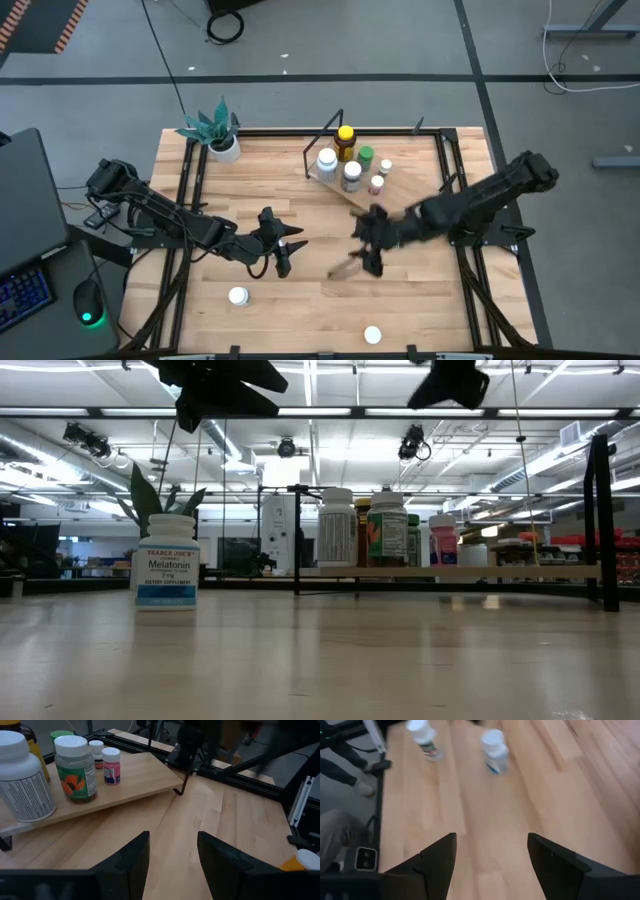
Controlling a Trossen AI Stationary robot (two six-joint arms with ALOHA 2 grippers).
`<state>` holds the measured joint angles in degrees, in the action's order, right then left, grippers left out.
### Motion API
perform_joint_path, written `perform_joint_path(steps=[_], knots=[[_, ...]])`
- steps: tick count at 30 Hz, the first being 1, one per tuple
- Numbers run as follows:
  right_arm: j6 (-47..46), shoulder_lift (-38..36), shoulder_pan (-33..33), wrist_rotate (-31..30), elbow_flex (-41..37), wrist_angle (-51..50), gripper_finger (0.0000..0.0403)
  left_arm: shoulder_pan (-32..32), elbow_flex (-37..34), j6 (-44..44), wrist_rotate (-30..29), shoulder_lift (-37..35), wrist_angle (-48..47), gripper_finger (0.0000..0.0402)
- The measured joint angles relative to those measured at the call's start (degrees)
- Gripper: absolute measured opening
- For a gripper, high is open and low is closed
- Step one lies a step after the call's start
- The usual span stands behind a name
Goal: Pick and place medicine bottles onto shelf by color
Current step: Put the white and blue pill bottle on the shelf
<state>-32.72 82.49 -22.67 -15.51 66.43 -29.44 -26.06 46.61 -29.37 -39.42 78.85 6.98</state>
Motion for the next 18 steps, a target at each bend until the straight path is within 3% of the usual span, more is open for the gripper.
perform_joint_path(steps=[6,14,18], knots=[[1.4,8.0,-7.2,-7.7,0.0,11.5,0.0251,-0.1,0.0,0.3,-0.8,0.0,0.0,0.0172],[1.2,16.1,-8.9,-8.5,0.0,13.2,0.0251,0.0,0.0,0.5,-1.1,0.0,-0.2,0.0172],[0.0,18.9,-8.9,-8.7,0.0,14.1,0.0251,1.1,0.0,7.6,-3.8,0.0,1.1,0.0172]])
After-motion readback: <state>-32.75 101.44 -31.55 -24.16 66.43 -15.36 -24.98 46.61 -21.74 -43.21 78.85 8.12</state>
